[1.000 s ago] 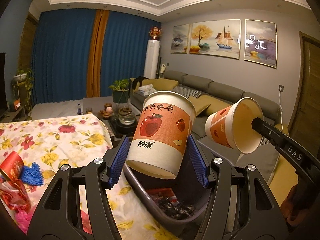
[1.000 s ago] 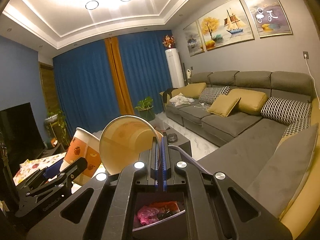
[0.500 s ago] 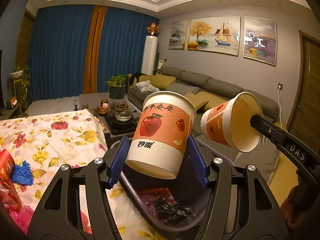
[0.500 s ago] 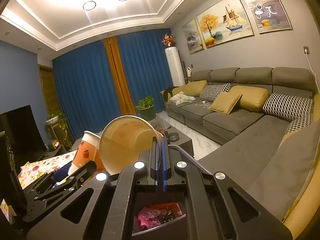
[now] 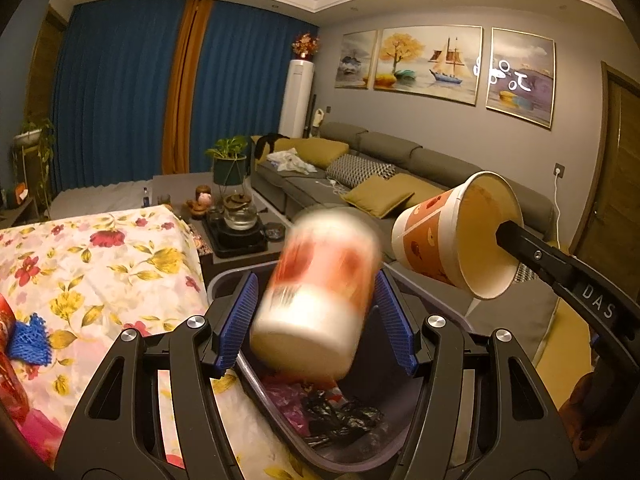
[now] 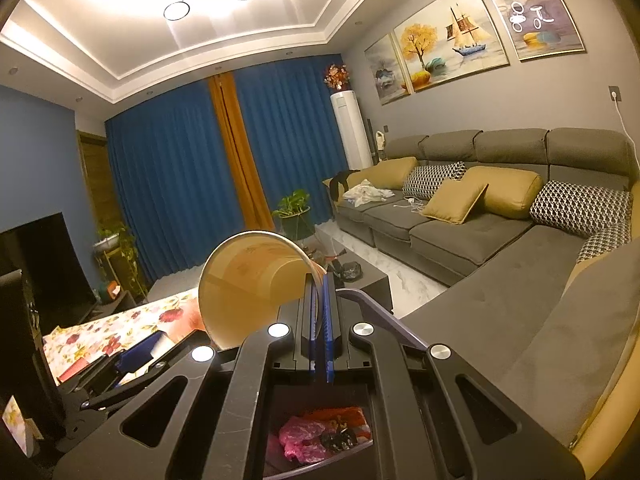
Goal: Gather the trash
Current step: 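Open both tools to drop the paper cups into the bin, then move both open tools back toward the trash on the bed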
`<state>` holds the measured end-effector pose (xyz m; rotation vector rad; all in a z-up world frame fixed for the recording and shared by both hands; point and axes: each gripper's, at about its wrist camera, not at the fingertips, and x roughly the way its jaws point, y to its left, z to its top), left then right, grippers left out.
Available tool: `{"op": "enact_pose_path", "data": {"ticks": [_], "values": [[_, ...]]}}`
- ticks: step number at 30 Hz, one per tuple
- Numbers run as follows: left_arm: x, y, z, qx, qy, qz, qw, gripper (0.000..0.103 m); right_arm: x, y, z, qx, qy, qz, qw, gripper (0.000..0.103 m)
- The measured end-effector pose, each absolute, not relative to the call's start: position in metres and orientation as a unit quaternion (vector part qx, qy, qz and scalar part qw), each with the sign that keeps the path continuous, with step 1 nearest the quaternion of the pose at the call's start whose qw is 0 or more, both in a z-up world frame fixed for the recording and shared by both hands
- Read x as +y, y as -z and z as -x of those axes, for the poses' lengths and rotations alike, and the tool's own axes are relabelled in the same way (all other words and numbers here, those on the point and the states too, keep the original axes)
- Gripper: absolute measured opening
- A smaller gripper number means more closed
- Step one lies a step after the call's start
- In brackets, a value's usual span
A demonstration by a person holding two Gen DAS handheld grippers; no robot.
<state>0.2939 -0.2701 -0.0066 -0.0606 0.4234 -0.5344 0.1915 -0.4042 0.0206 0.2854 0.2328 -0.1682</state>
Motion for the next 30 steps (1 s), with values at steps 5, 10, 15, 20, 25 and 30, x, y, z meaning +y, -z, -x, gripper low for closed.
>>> {"op": "enact_pose_path", "data": {"ticks": [5, 10, 15, 20, 25, 30], "values": [[-0.265, 0.010, -0.297, 0.210, 0.248, 0.037, 0.945, 0.076, -0.406, -0.021, -0.195, 0.118, 0.078, -0.146, 0.979, 0.005], [-0.247, 0.007, -0.295, 0.213, 0.224, 0.055, 0.949, 0.086, -0.409, -0.019, -0.194, 0.113, 0.080, -0.150, 0.979, 0.033], [-0.231, 0.002, -0.281, 0.205, 0.203, 0.056, 0.956, 0.091, -0.408, -0.019, -0.193, 0.116, 0.082, -0.153, 0.978, 0.039], [-0.216, -0.004, -0.263, 0.193, 0.190, 0.055, 0.961, 0.094, -0.399, -0.020, -0.178, 0.106, 0.083, -0.143, 0.980, 0.062], [-0.193, -0.007, -0.244, 0.189, 0.170, 0.055, 0.966, 0.095, -0.388, -0.019, -0.166, 0.106, 0.076, -0.143, 0.981, 0.066], [-0.161, -0.009, -0.225, 0.187, 0.141, 0.058, 0.971, 0.095, -0.372, -0.021, -0.155, 0.104, 0.067, -0.142, 0.982, 0.067]]}}
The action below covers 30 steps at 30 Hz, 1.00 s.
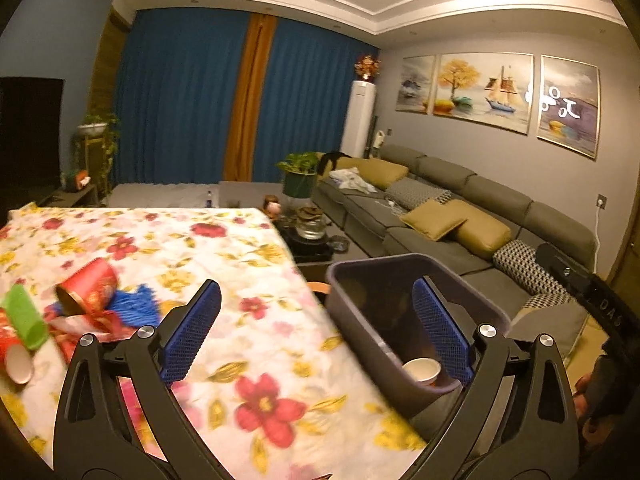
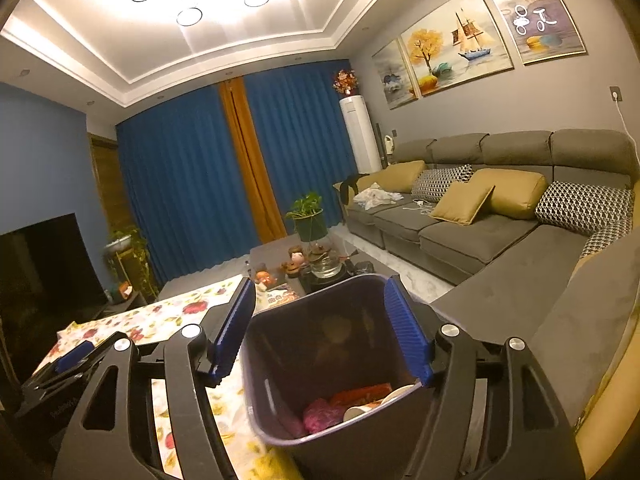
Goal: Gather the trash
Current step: 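Move both open tools back toward the trash on the bed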
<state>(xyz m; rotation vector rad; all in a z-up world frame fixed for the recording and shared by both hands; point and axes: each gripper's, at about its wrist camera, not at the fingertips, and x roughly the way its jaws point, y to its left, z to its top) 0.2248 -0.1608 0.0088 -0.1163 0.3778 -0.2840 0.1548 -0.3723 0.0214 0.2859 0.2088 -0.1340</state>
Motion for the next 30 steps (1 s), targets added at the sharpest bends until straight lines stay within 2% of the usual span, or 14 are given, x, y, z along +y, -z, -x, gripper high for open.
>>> {"op": "enact_pose_path", "data": {"ticks": [18, 30], "values": [[0.007, 0.015, -0.172, 0.198, -0.032, 0.087, 0.976, 0.095, -0.247, 0.000, -0.158, 0.161, -0.039, -0.111, 0.980, 0.067], [0.074, 0.017, -0.154, 0.186, -0.098, 0.086, 0.974, 0.095, -0.131, 0.036, -0.179, 0.229, -0.124, -0.052, 0.964, 0.067]]}}
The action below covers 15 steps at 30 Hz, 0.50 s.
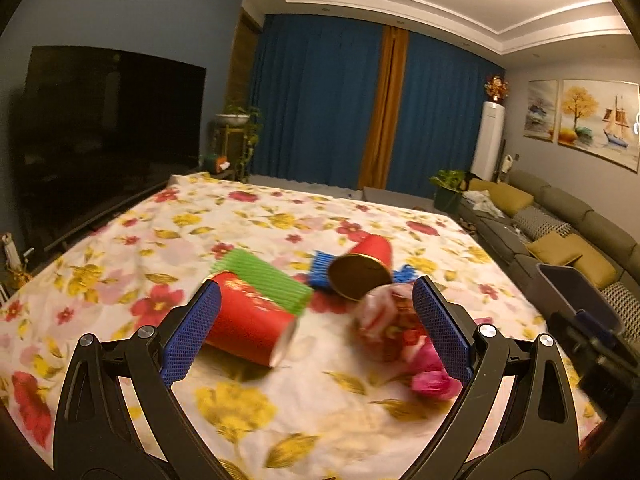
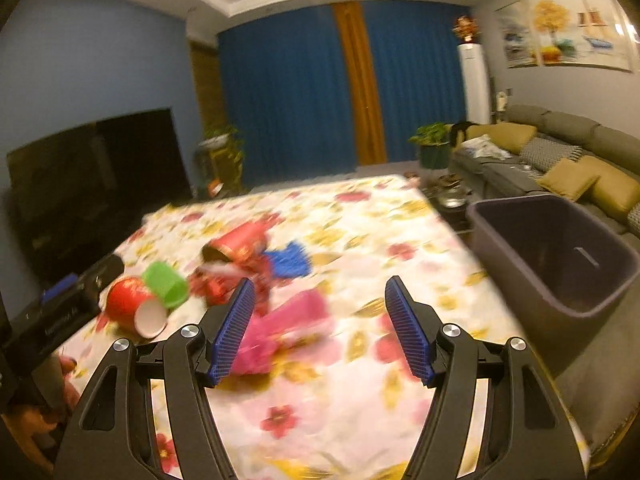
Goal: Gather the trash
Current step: 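Move both open tools back toward the trash on the bed, then grasp the pink plastic bag with the right tool while the left tool grasps the red-and-clear bag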
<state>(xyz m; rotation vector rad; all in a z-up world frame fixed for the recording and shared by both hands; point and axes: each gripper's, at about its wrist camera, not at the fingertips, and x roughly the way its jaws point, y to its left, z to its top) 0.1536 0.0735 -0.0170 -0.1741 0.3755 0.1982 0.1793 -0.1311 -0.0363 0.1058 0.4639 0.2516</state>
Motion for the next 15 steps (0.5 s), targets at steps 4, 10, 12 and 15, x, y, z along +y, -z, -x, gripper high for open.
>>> {"op": "enact_pose_path", "data": {"ticks": [4, 10, 12, 15], "values": [[0.088, 0.020, -0.153, 0.188, -0.106, 0.094, 0.972, 0.095, -0.107, 0.044, -0.184, 0.246, -0.142, -0.034, 0.958, 0.067], [0.098, 0.023, -0.153, 0.192, -0.109, 0.093, 0.971, 0.095, -0.086, 0.055, -0.197, 0.270, -0.154, -0.020, 0.950, 0.067], [0.099, 0.024, -0.154, 0.194, -0.108, 0.094, 0.970, 0.095, -0.079, 0.059, -0.200, 0.278, -0.155, -0.012, 0.948, 0.067], [0.100, 0.025, -0.155, 0.196, -0.108, 0.094, 0.970, 0.095, -0.071, 0.065, -0.205, 0.291, -0.159, -0.001, 0.943, 0.062]]}}
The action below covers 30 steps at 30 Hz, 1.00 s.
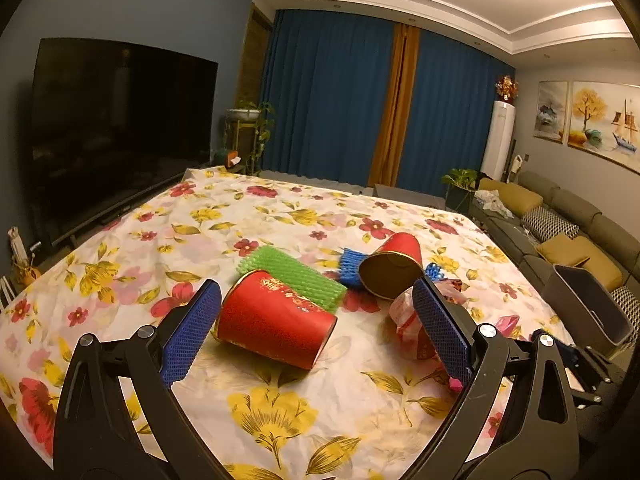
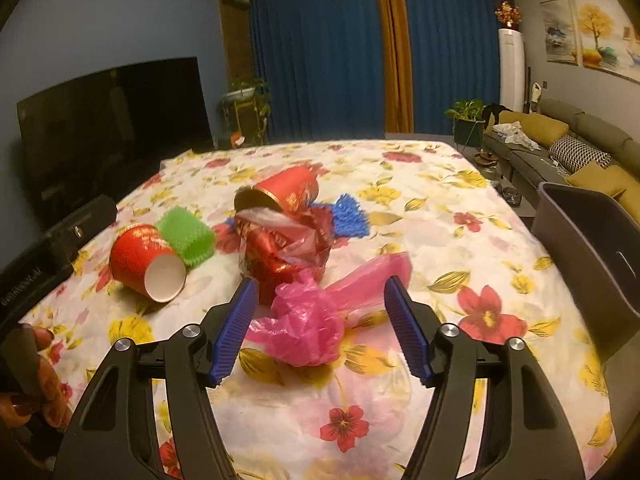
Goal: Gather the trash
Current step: 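Grasp the pink plastic bag with the right tool while the left tool grasps the red-and-clear bag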
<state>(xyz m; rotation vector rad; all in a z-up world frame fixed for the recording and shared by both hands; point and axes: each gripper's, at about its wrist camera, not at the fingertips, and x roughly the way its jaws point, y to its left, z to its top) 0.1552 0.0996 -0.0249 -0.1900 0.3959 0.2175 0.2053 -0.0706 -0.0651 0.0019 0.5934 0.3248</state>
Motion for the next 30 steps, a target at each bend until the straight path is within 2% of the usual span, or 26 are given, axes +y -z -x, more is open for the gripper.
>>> {"op": "enact_pose_path", "data": {"ticks": [5, 13, 16, 24, 30], "values": [[0.101, 0.027, -0.157, 0.198, -0.106, 0.094, 0.970, 0.095, -0.066, 0.073, -0.212, 0.312, -0.161, 0.005, 0.936, 0.053], [0.096, 0.029, -0.161, 0.204, -0.100, 0.089, 0.970, 0.095, -0.064, 0.079, -0.221, 0.336, -0.174, 0.004, 0.926, 0.022], [0.092, 0.027, -0.162, 0.205, -0.094, 0.086, 0.970, 0.095, -0.066, 0.078, -0.219, 0.332, -0.176, -0.003, 0.927, 0.014], [0.061, 0.022, -0.178, 0.214, -0.051, 0.072, 0.973, 0.088, -0.097, 0.067, -0.211, 0.306, -0.156, -0.042, 0.938, 0.011], [0.030, 0.035, -0.207, 0.250, -0.005, 0.067, 0.966, 0.076, -0.124, 0.050, -0.199, 0.271, -0.132, -0.053, 0.952, 0.011]]}}
